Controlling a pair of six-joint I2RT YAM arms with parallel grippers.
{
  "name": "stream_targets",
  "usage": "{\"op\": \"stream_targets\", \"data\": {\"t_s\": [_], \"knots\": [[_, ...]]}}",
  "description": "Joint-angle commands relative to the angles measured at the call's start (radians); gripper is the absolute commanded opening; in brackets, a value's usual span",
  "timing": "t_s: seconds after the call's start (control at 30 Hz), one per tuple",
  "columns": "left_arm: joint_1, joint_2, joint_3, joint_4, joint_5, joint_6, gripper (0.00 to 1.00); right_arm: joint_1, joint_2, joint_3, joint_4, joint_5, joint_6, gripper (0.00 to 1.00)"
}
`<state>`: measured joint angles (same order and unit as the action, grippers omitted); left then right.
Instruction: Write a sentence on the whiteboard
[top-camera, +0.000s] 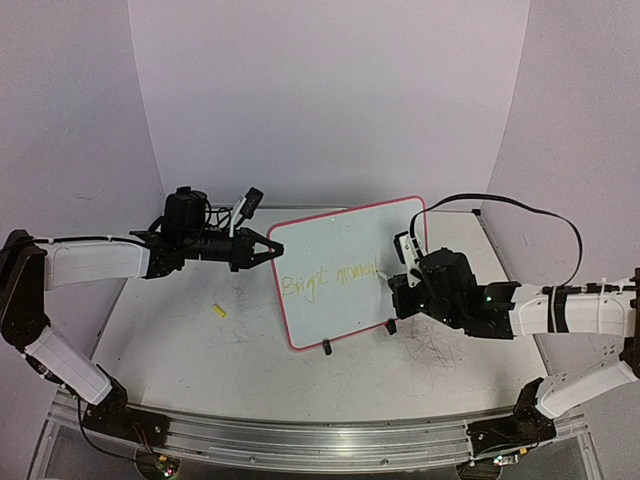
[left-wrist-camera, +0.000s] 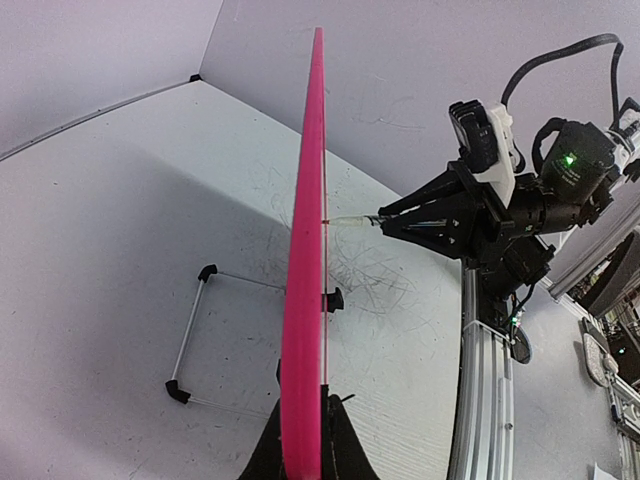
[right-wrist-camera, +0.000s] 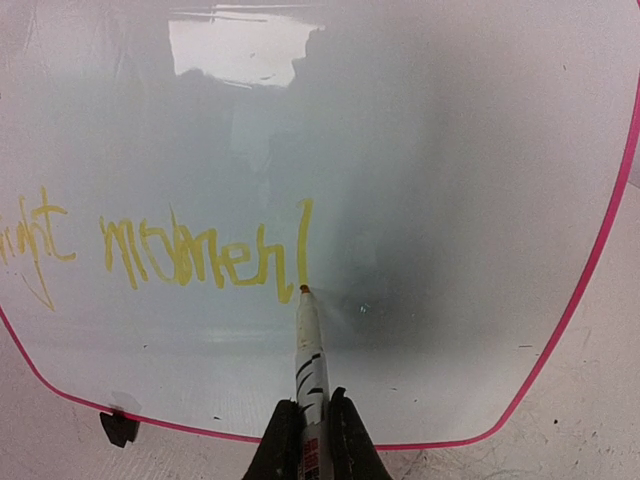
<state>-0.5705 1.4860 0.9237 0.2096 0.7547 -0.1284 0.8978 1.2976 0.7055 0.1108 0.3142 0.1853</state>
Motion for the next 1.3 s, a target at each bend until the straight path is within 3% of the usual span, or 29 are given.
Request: {"op": "stream_targets", "data": {"t_s": [0.0, 0.2, 0.43, 1.27], "knots": [[-0.01, 0.018, 0.002, -0.07, -0.05, 0.127, 0.0, -0.004, -0.028, -0.009, -0.012, 0.064, 0.016, 0.0], [-0.01, 0.019, 0.004, -0.07, -0.052, 0.127, 0.0, -0.003, -0.119, -0.036, 0.039, -0.03, -0.033, 0.0], [-0.011, 0.019, 0.003, -0.07, -0.053, 0.127, 0.0, -0.003, -0.098, -0.008, 0.057, -0.061, -0.049, 0.0], [-0.011, 0.013, 0.001, -0.071, -0.054, 0.127, 0.0, -0.003, -0.001, 0.048, 0.057, 0.064, -0.027, 0.0]]}}
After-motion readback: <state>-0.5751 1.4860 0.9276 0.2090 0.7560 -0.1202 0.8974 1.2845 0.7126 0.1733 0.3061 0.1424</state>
